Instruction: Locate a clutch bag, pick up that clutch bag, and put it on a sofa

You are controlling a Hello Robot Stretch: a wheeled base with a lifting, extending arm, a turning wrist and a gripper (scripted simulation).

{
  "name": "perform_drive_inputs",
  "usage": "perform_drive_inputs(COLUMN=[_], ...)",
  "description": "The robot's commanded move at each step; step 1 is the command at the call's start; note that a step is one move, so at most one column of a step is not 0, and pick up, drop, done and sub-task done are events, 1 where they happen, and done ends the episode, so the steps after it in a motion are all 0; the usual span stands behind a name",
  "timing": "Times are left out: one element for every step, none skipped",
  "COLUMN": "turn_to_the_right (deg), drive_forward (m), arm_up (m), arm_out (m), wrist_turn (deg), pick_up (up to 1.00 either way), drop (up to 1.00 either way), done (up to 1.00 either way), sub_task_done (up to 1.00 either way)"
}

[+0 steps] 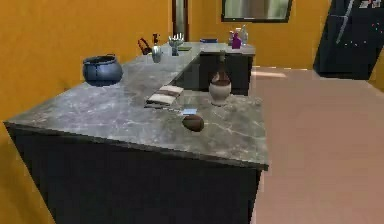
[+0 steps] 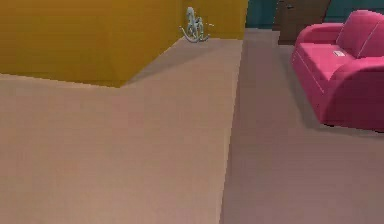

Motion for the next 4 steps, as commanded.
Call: perform_drive_inputs(turn_to_the_right=[42.0,0.0,-24.0,0.0], drive_forward=[0.00,0.60,0.00,0.80], arm_up=[0.00,0.00,0.00,0.00], arm_out=[0.00,0.00,0.00,0.00], wrist_turn=[0.0,0.0,0.0,0.0], pick_up=[0.00,0.00,0.00,0.00], drop=[0.00,0.00,0.00,0.00], done=[0.00,0.00,0.00,0.00], sub_task_done=[0.00,0.00,0.00,0.00])
